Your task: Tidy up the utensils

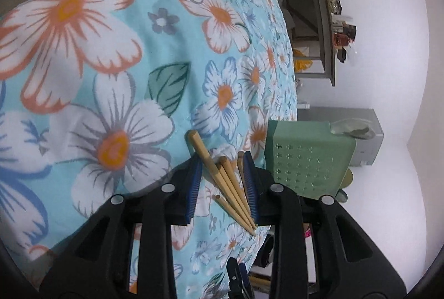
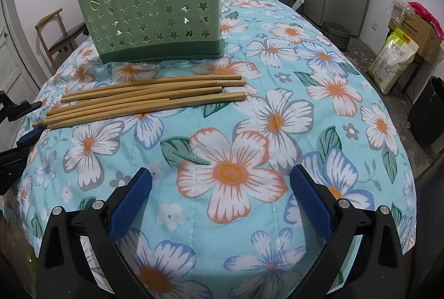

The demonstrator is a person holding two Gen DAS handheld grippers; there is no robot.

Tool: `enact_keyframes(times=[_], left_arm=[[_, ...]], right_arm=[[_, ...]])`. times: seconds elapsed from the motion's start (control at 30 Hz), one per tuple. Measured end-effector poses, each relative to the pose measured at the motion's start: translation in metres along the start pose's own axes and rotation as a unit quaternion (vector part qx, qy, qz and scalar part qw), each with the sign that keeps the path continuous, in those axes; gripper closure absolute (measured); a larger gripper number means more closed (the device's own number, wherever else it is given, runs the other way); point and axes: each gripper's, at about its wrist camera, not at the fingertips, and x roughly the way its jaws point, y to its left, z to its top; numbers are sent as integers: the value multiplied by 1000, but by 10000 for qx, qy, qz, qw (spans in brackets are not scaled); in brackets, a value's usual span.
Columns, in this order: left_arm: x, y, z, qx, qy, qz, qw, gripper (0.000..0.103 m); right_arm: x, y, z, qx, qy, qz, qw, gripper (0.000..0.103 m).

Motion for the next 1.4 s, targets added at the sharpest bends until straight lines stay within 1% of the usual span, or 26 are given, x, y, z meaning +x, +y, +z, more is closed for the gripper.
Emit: enact_keyframes(times=[0.03,0.1,0.13,0.17,0.33,0.5,0.63,0.67,0.7,0.8,0.87,0.9,1.0,1.07,1.1,1.17,1.23,1.27,1.33,1.4], left_arm=[[0,1,1,-20,-13,9,10000,81],[-1,7,2,-110,-52,29,9999,90],[-2,10,1,-171,-72,21,9998,93],[-3,13,1,-237,-86,-69,9997,95],[-10,17,-2,-231,14,-466,9986,96],[-21,-2,-11,309,22,-678,9972,97],[-36,-27,-23,1106,-119,-712,9912,97],[-40,-35,-26,1335,-177,-707,9884,97],[-46,-45,-31,1636,-257,-716,9836,97],[-61,-77,-46,2505,-533,-740,9638,98],[-69,-93,-53,2859,-640,-805,9527,98],[-75,-103,-58,3082,-716,-894,9444,98],[-88,-121,-63,3423,-875,-1059,9295,98],[-95,-129,-65,3532,-935,-1138,9239,98],[-101,-135,-65,3636,-1020,-1143,9189,98],[-114,-135,-66,3753,-1133,-1140,9129,98],[-128,-138,-66,3876,-1329,-1105,9055,98],[-134,-139,-65,3931,-1434,-1070,9019,98],[-145,-137,-62,3991,-1588,-992,8976,98],[-155,-136,-59,4019,-1733,-895,8947,98]], right_arm=[[-1,-1,0,1,-9,4,10000,6],[-1,0,-2,3,-28,11,10000,6],[-1,0,-2,5,-39,14,10000,6],[-1,1,-3,8,-47,15,10000,6],[-3,1,-5,1,-100,25,9999,6],[-4,1,-6,7,-159,35,9999,6],[-6,0,-8,-42,-226,66,9997,6],[-6,0,-9,-50,-242,78,9997,6],[-7,0,-9,-69,-264,93,9996,6],[-8,0,-11,-136,-313,116,9994,6],[-9,0,-11,-190,-314,132,9992,6],[-10,0,-10,-219,-298,148,9992,6],[-13,3,-8,-389,-278,99,9988,6],[-20,10,-8,-641,-439,13,9970,6],[-27,16,-8,-842,-601,0,9946,6],[-40,29,-8,-1226,-909,60,9883,6],[-52,44,-7,-1585,-1216,218,9796,6],[-58,54,-6,-1816,-1393,267,9731,6],[-62,76,-3,-2276,-1572,282,9606,8],[-61,92,2,-2616,-1636,324,9507,14]])
